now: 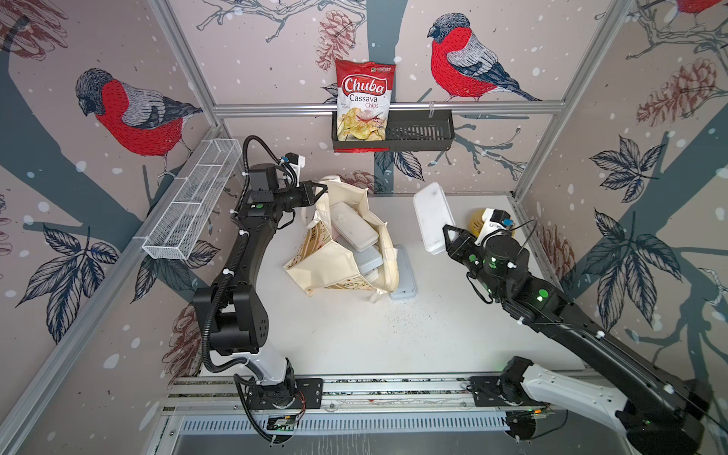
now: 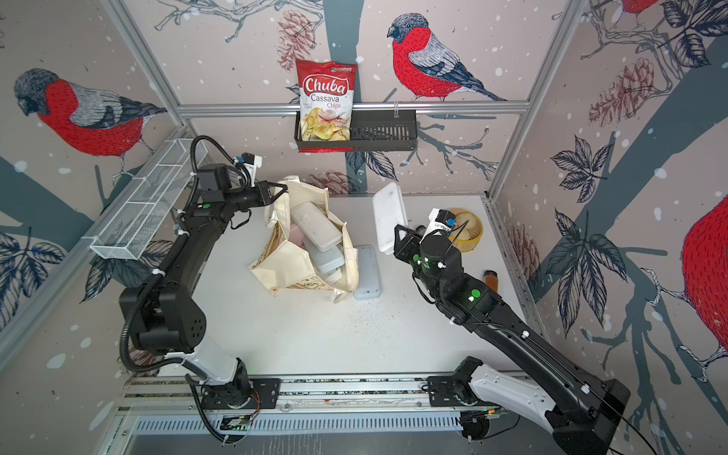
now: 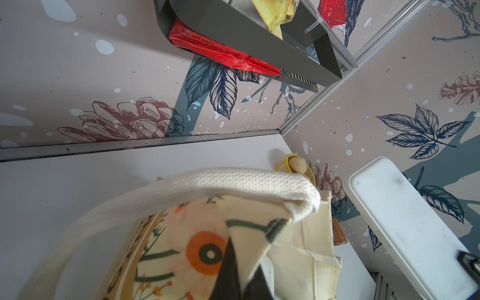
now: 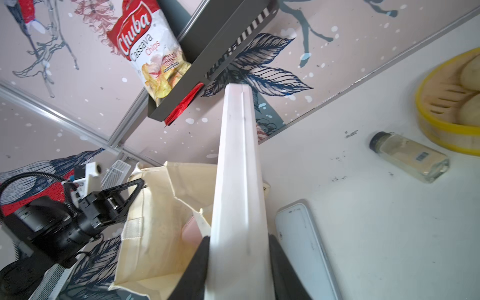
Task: Take out the pencil case from the canvas bag
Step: Pick up the pencil case from the canvas bag.
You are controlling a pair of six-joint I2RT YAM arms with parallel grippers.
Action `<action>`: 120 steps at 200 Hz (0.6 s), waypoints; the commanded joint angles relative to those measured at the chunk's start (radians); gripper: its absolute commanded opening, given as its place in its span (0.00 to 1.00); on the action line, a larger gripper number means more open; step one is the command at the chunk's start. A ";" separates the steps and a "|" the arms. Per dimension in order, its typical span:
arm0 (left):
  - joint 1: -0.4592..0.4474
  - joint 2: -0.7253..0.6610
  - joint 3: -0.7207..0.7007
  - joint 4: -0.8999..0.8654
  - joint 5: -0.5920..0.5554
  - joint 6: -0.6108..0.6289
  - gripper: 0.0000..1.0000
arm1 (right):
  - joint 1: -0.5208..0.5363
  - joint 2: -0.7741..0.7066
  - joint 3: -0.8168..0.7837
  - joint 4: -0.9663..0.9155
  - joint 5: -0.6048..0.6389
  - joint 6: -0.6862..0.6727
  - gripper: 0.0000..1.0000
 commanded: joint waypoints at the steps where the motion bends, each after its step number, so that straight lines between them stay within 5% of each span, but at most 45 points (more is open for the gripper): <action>1: 0.000 -0.002 0.003 0.078 0.008 0.003 0.00 | -0.045 -0.008 -0.018 -0.026 0.001 -0.019 0.00; 120: -0.002 -0.001 0.003 0.083 0.023 -0.004 0.00 | -0.367 0.115 -0.211 0.070 -0.524 -0.168 0.00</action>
